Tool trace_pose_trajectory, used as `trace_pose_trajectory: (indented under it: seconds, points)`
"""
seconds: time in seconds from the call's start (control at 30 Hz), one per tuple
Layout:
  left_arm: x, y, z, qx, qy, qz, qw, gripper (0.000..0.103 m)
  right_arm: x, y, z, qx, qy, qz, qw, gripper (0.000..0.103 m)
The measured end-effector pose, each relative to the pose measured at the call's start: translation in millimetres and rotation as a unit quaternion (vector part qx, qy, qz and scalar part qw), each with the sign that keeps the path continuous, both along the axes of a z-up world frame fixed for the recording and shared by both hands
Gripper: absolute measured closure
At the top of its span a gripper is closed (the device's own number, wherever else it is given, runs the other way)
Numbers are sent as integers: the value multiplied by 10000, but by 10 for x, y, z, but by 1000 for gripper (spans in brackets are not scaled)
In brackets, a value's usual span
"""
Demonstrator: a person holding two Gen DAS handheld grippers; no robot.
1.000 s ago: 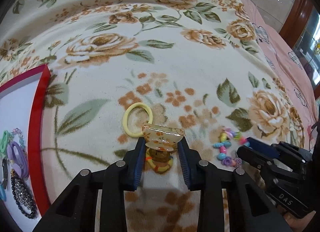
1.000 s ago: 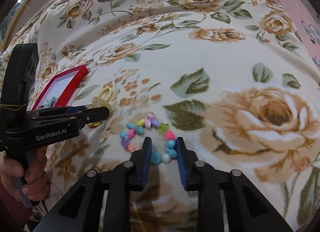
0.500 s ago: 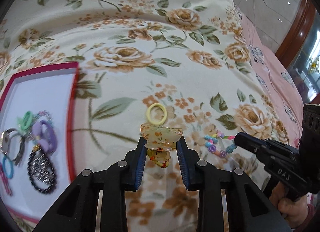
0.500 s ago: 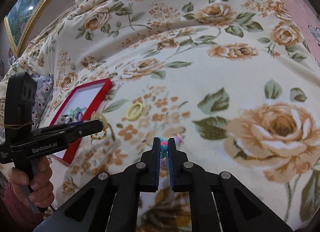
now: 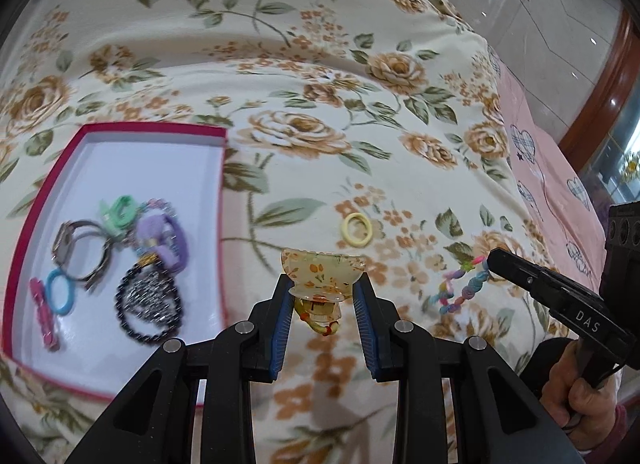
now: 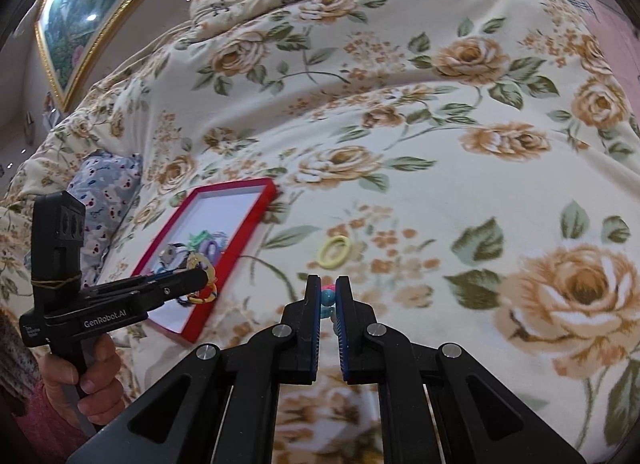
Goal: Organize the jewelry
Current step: 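Carry the claw clip and bead bracelet into the box and lower them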
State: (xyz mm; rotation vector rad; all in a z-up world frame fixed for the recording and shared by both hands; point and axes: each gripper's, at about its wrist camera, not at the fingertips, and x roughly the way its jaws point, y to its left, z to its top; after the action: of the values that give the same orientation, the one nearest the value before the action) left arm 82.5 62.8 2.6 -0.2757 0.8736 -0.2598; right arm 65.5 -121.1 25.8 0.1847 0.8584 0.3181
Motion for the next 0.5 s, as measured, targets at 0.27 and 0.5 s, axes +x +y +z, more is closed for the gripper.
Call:
trace_pose_trajectory:
  seconds: [0.27, 0.5]
  points:
    - [-199, 240, 43, 66, 19, 278, 9996, 74, 28, 235, 25, 96, -19, 285, 9995, 96]
    - [-335, 436, 59, 127, 37, 512, 9986, 74, 71, 455, 32, 152, -15, 531, 9985, 96]
